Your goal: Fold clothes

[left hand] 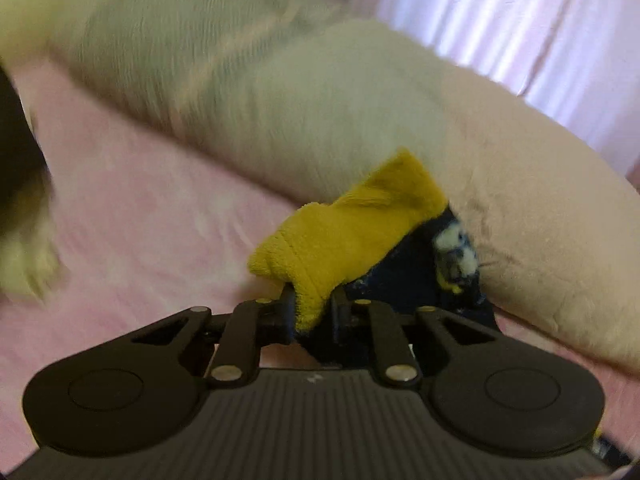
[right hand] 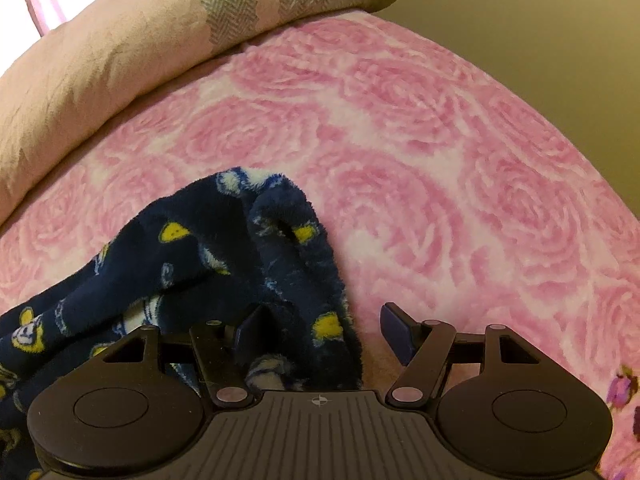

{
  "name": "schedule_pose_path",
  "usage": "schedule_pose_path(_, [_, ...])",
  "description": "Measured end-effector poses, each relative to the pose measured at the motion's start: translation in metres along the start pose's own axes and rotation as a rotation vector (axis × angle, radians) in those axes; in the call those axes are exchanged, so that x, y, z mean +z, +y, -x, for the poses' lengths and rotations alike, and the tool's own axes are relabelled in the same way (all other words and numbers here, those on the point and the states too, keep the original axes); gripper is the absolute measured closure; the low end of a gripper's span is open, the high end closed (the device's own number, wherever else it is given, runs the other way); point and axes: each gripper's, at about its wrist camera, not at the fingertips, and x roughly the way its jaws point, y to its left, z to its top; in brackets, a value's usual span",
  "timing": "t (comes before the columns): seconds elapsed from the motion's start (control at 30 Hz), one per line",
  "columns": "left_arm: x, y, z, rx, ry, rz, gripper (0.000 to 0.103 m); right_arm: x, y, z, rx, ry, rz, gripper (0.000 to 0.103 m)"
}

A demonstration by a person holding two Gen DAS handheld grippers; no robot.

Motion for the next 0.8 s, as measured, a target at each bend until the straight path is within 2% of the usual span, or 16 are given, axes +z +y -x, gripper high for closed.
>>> schedule_pose_path(0.03, [0.0,0.006,0.008,0.027,-0.021,-0.046,0.089,0.0,0.0,0.0,0.0,-0.001,-0.001,0.035])
schedule_pose_path(0.1, [-0.008,0.012,0.007,0.119,0.014,-0.173,0.08,0.001,0.001,0.0,0.005,-0.001,-0.005,0.035])
schedule_pose_path(0.13, [-0.016,0.015,-0.001,0.156,0.084,-0.205,0.075,0.001,0.003,-0.001,0.016,0.004,-0.001,0.035])
schedule_pose_path(0.2, [-0.035,0.02,-0.02,0.203,0.247,-0.222,0.075,0.001,0.008,-0.003,0.026,0.009,0.013,0.035])
schedule_pose_path(0.27, [-0.049,0.016,-0.013,0.229,0.226,-0.21,0.074,0.002,0.014,-0.004,0.023,0.009,0.037,0.035])
schedule_pose_path(0.4, [-0.055,0.016,0.014,0.27,0.136,-0.093,0.074,0.007,0.019,0.005,0.032,-0.025,0.105,0.035])
schedule_pose_path(0.53, [-0.034,0.005,0.021,0.199,0.101,-0.093,0.075,0.015,0.022,0.02,0.011,-0.08,0.225,0.035])
schedule_pose_path(0.6, [-0.022,-0.001,0.024,0.157,0.083,-0.098,0.074,0.017,0.025,0.027,0.03,-0.111,0.266,0.035])
schedule_pose_path(0.7, [-0.013,-0.029,0.012,0.014,0.11,-0.158,0.072,0.02,0.037,0.036,0.08,-0.164,0.344,0.035])
schedule_pose_path(0.8, [-0.014,-0.076,-0.006,-0.147,0.145,-0.281,0.071,0.019,0.059,0.032,0.148,-0.18,0.443,0.035])
